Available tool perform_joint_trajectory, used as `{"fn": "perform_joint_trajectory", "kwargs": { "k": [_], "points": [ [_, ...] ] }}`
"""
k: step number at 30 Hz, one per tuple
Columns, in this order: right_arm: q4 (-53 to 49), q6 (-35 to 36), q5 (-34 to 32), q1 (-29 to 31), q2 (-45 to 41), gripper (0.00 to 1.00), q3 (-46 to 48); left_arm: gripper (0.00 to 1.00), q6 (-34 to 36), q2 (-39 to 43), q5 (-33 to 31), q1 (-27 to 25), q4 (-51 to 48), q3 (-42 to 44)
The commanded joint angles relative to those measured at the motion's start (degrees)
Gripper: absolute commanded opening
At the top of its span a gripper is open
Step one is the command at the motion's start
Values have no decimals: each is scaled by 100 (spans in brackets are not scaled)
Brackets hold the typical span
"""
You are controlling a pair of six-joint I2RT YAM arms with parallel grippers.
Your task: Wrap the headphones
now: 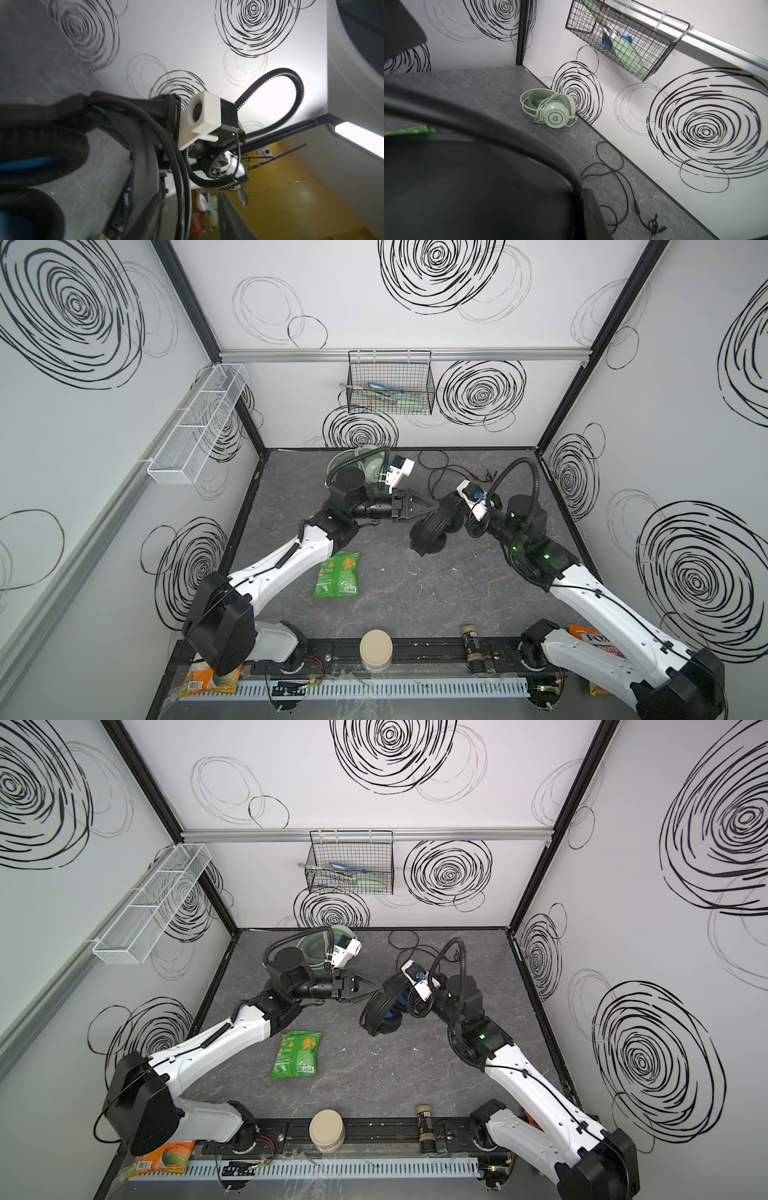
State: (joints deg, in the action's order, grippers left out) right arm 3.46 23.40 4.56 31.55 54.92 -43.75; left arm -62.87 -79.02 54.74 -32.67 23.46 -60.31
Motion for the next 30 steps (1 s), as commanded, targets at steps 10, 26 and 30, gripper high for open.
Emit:
{"fn": "perform_joint_trajectory", "kwargs": {
  "k": [10,26,30],
  "points": [
    [-1364,-1462,-997,-40,1133,0,-1690,96,5590,1412,-7088,-1561,-3660,-958],
    [-2368,-2363,-825,121,1658,0,-2596,96,7602,1037,-8308,-2420,-2910,-632],
    [-2324,-2386,-881,281,1654,0,-2585,96,7796,750,-8338,-2420,-2933,-781]
  ]
}}
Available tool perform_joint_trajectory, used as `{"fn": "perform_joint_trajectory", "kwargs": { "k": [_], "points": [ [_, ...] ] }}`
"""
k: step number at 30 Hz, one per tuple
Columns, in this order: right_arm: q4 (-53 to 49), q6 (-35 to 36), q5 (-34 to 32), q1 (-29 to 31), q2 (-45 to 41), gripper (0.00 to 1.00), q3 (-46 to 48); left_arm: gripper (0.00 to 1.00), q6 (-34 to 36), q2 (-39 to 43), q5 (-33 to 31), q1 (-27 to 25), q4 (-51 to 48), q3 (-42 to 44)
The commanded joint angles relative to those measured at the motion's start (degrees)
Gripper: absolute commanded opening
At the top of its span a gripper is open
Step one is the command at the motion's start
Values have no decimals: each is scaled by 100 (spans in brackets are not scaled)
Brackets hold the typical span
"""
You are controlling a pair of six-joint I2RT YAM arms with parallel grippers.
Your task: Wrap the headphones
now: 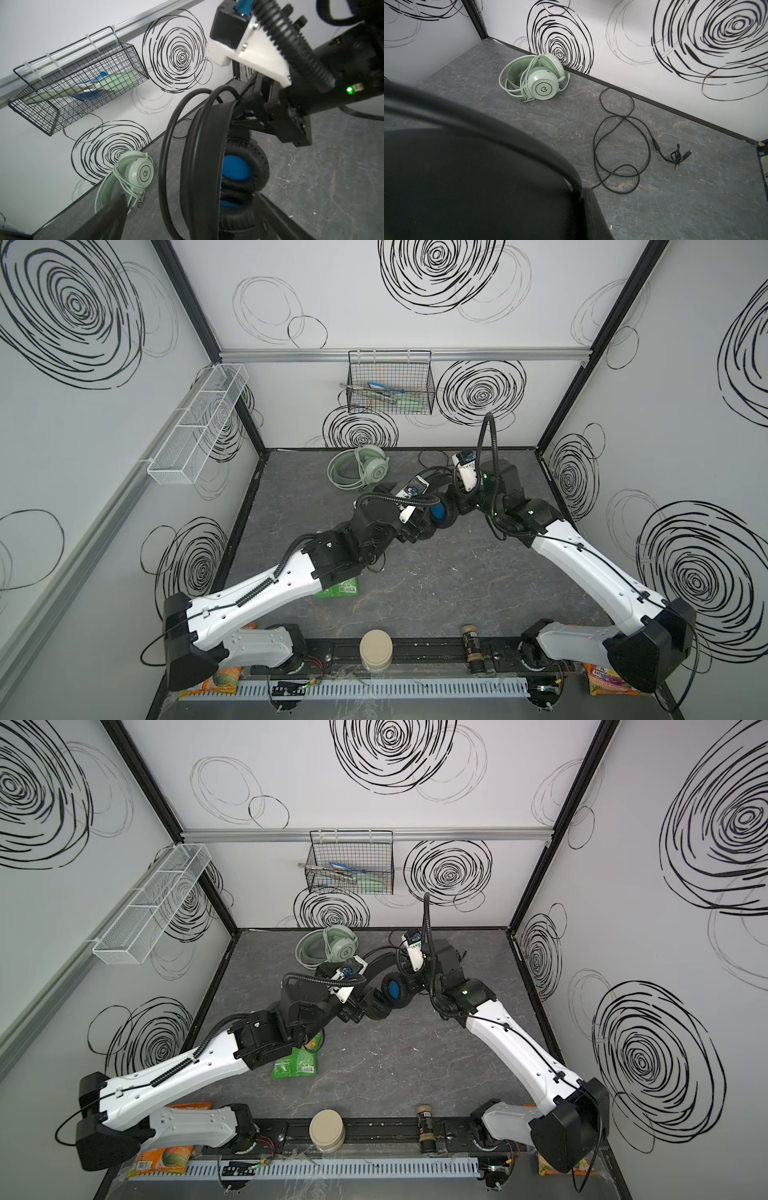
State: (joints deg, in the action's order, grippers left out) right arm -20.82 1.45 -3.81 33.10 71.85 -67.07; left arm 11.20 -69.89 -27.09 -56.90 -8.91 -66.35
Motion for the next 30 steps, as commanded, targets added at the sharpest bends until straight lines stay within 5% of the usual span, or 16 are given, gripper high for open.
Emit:
{"fn": "perform_joint_trajectory", "kwargs": {
  "k": [1,9,14,23,30],
  "points": [
    [104,-165,-85,172,-24,0,-275,96,403,-268,-275,12,305,-236],
    [201,-277,-147,419,-105,0,-203,99,545,-768,-1045,262,1163,-135],
    [486,-225,-83,478,-334,0,101,71,468,-834,-1198,460,1547,-13],
    [630,-142,18,478,-392,0,149,70,495,-835,-988,816,1694,234],
    [711,-60,109,517,-428,0,170,32,556,-860,-766,940,1803,252]
  ]
}}
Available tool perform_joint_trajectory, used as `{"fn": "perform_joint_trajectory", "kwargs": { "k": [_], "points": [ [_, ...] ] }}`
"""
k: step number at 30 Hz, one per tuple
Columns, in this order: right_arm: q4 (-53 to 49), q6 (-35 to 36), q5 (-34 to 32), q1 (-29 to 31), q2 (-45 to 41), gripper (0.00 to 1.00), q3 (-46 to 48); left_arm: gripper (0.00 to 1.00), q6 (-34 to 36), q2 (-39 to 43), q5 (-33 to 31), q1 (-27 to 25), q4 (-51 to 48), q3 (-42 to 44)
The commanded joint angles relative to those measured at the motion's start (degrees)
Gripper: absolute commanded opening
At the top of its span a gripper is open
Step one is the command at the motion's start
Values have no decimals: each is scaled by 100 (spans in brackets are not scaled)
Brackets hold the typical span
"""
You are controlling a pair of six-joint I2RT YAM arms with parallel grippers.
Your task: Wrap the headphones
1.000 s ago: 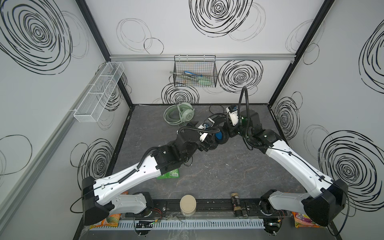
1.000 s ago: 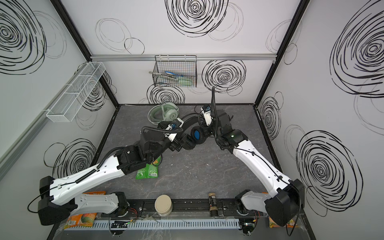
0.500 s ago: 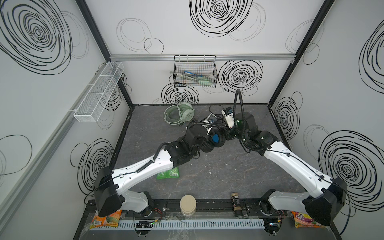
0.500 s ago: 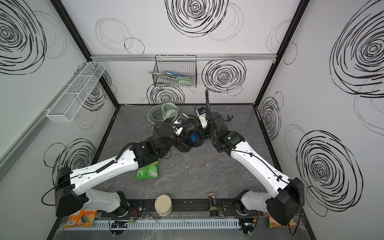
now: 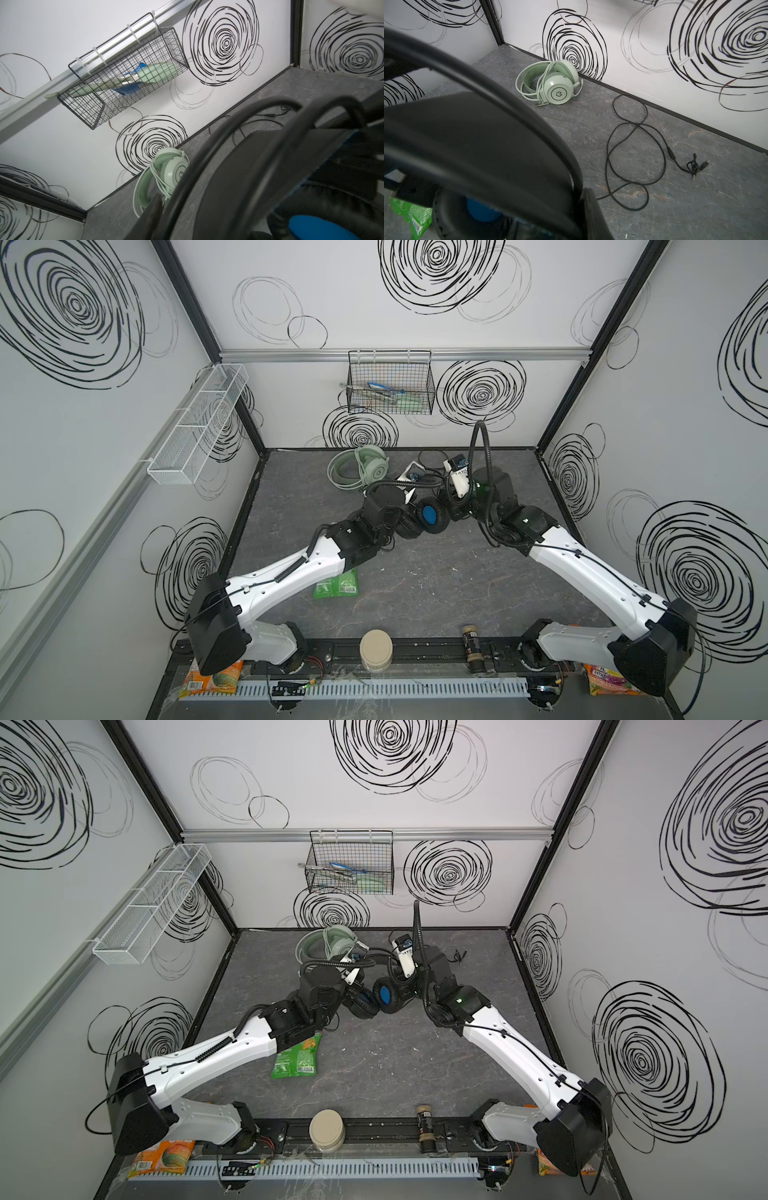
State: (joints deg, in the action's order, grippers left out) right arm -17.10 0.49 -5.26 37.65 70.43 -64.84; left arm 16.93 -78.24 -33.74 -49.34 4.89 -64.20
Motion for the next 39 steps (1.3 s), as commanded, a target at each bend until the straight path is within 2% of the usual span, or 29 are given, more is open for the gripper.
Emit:
{"fn": "perform_joint_trajectory", "kwargs": {
  "k": [1,2,4,8,14,15,16,20,23,27,29,32,36,39],
  "points": [
    [333,63,230,69,-277,0,-55,27,-46,-25,-49,181,397,31],
    [336,82,198,76,-286,1,-55,25,-93,-25,22,182,347,7],
    [424,113,182,76,-342,10,-23,22,-196,-25,99,182,186,-84],
    [802,250,302,76,-615,43,185,6,-712,47,265,279,-178,-299],
    [1459,699,587,78,-1366,75,642,4,-1643,204,817,824,-955,-575],
    [1612,730,551,70,-1545,82,756,0,-1792,249,935,978,-1066,-584],
    [1716,742,505,61,-1686,87,860,0,-1939,289,1060,1129,-1158,-593],
    [1496,828,520,-42,-1875,90,930,0,-2430,522,1576,1727,-1364,-549],
    [1471,636,858,-330,-2028,90,1150,0,-2813,726,1977,2132,-1483,-557],
    [2362,-793,2395,-1661,-2328,89,1713,0,-3468,982,2476,2535,-1700,-593],
    [2704,-1182,2898,-2099,-2309,89,1918,0,-4026,1150,2793,2704,-1694,-527],
    [2858,-1098,3351,-2228,-2170,88,2010,0,-4594,1337,3272,2820,-1614,-516],
    [2863,-798,4005,-2227,-1885,85,1874,0,-4917,1239,3770,3040,-1966,-1137],
    [2469,-333,4351,-2218,-1739,84,1584,0,-4933,1089,4046,3167,-2297,-1621]
  ]
}}
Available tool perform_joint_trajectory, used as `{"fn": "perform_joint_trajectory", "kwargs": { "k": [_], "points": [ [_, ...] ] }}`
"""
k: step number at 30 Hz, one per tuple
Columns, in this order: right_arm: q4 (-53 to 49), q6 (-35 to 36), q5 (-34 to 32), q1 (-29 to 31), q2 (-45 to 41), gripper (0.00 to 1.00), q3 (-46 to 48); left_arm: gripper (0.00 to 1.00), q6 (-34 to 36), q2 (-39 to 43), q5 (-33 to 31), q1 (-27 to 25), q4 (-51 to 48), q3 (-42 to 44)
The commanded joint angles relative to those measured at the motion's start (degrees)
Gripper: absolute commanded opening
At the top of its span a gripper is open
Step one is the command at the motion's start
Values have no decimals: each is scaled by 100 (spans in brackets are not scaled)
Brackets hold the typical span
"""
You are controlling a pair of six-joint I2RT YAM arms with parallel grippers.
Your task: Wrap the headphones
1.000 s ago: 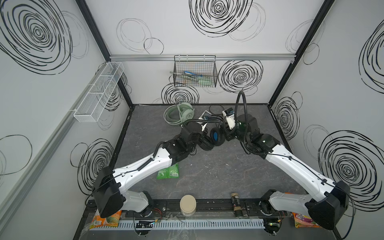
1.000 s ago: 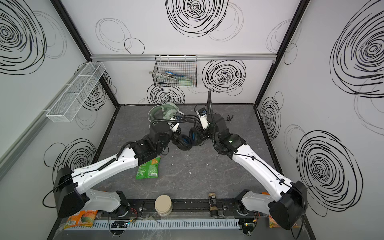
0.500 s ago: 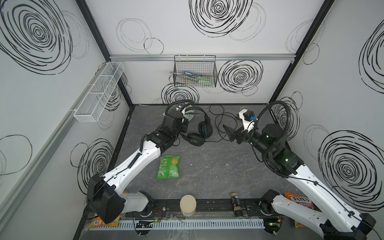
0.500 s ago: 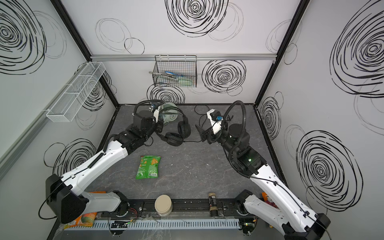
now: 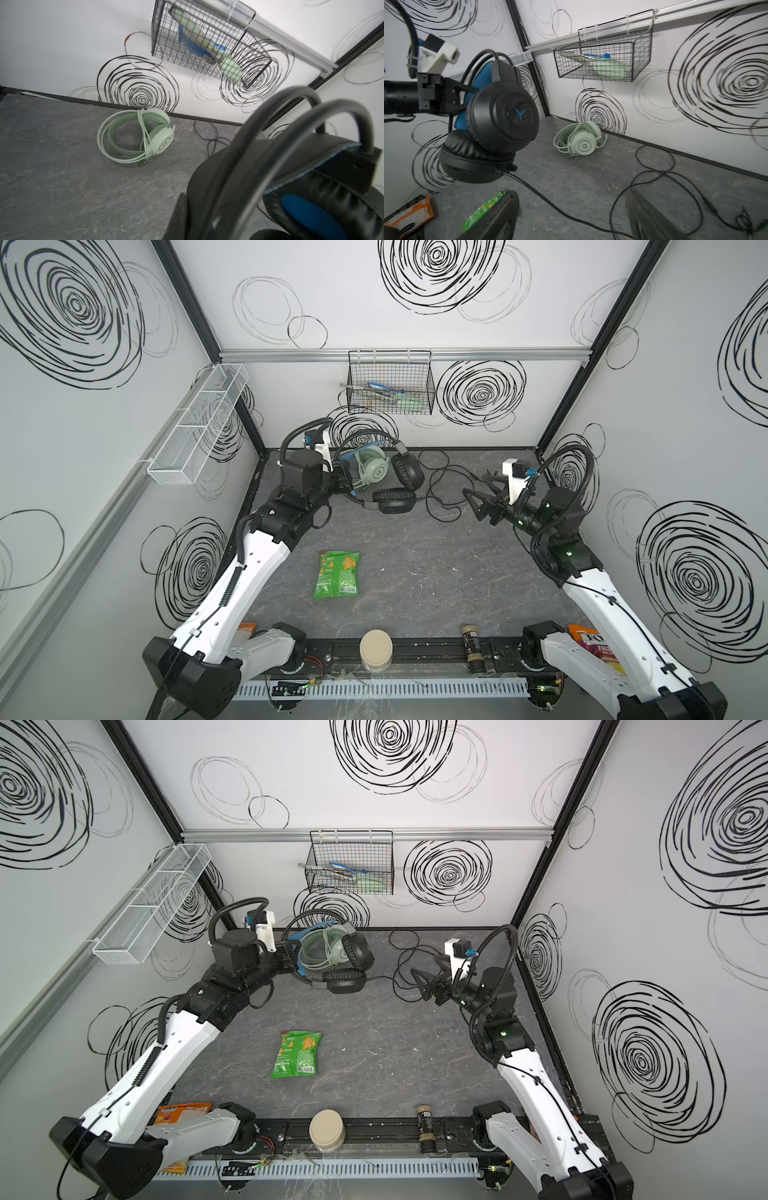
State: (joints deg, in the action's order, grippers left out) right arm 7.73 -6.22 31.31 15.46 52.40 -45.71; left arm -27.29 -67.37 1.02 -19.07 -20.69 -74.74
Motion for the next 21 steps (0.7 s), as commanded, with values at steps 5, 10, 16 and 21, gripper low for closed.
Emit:
{"fn": "perform_joint_trajectory", "kwargs": {
  "k": [5,10,16,21],
  "points": [
    [-790,1268,502,205,-66,84,-534,0,-575,-143,1031,477,-96,-1058],
    [-488,1580,60,317,-38,85,-228,0,-639,-323,1380,517,-417,-1612],
    [274,1674,-62,547,460,84,-212,0,-1129,-167,1794,561,-47,-1373],
    [666,1561,-24,882,731,83,-211,0,-1298,-116,2023,668,128,-1393]
  ]
}}
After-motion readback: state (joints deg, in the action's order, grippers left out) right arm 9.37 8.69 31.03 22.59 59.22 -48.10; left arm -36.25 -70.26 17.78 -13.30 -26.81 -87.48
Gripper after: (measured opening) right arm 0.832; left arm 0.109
